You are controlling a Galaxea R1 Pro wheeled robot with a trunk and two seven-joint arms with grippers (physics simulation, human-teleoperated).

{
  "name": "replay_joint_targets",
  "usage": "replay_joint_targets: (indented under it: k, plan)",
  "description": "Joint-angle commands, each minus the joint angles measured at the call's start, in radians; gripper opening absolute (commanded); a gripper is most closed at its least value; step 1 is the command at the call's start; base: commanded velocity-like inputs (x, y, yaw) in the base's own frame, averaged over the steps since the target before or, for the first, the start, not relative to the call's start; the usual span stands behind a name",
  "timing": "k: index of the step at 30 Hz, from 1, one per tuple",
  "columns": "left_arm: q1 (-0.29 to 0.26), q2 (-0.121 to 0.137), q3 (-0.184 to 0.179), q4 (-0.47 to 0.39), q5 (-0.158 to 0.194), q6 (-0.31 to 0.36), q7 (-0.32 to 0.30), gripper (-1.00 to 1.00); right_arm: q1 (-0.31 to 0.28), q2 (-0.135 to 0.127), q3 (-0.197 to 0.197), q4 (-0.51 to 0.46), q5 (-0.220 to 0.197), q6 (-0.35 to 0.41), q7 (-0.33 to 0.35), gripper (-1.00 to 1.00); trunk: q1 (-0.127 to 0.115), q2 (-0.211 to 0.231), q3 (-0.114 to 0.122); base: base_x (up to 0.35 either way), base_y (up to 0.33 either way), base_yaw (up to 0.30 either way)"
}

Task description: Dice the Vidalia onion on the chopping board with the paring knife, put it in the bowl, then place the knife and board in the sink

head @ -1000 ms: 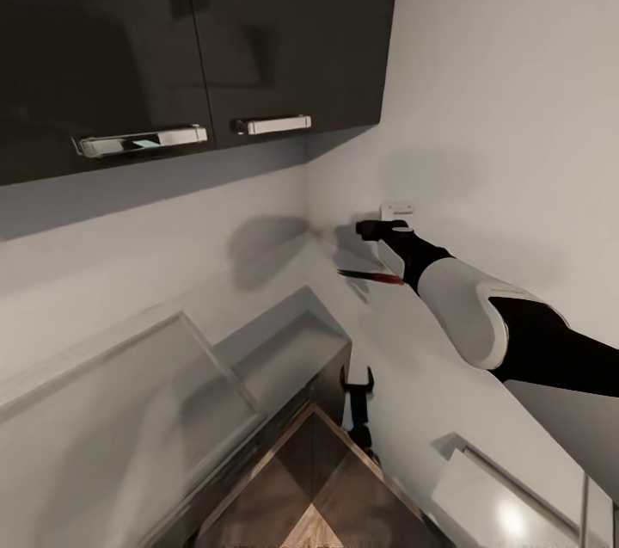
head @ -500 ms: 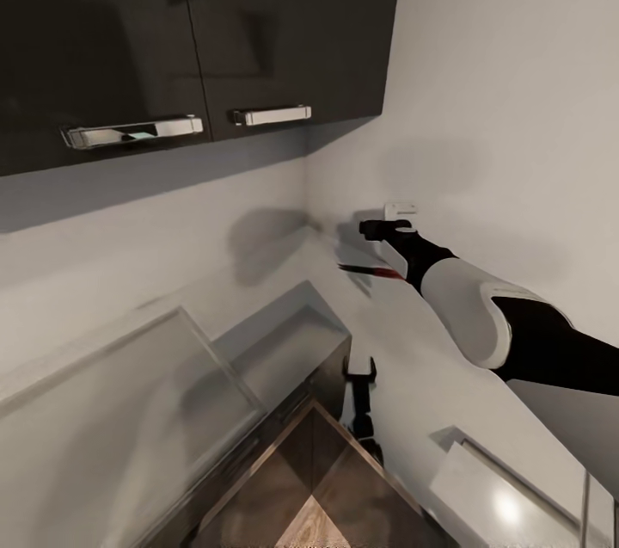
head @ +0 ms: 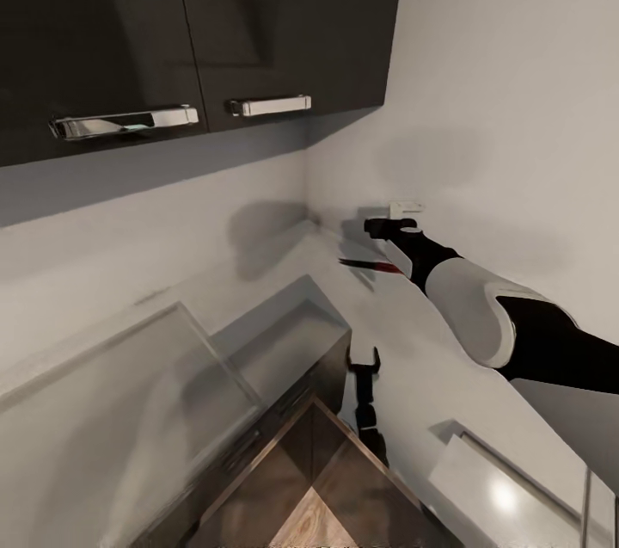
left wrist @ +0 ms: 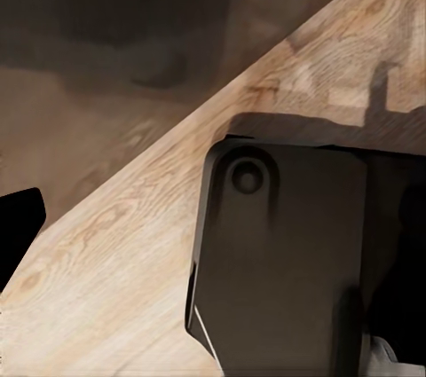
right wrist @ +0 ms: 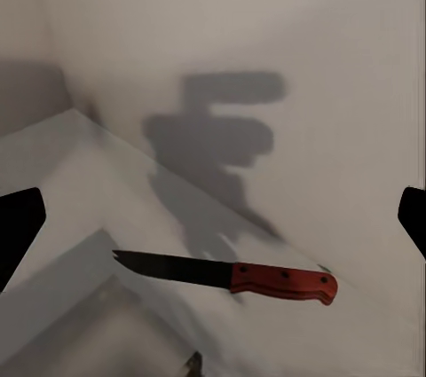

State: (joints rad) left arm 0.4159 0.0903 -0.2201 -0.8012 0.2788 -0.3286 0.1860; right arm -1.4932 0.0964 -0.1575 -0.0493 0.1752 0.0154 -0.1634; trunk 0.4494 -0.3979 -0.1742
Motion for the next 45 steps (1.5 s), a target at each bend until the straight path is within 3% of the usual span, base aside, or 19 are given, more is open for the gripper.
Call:
replay_joint_targets:
  k: [1, 45]
  plan:
    - [0.000, 0.002, -0.007, -0.001, 0.007, -0.003, 0.009, 1.00, -0.001, 0.000, -0.008, 0.000, 0.010, 0.002, -0.003, 1.00, 0.001, -0.002, -0.004, 0.000, 0.000, 0.000]
    - [0.000, 0.002, -0.007, 0.000, 0.007, -0.003, 0.009, 1.00, -0.001, -0.003, -0.008, 0.000, 0.010, 0.001, -0.004, 1.00, 0.001, -0.002, -0.076, 0.033, 0.000, 0.000]
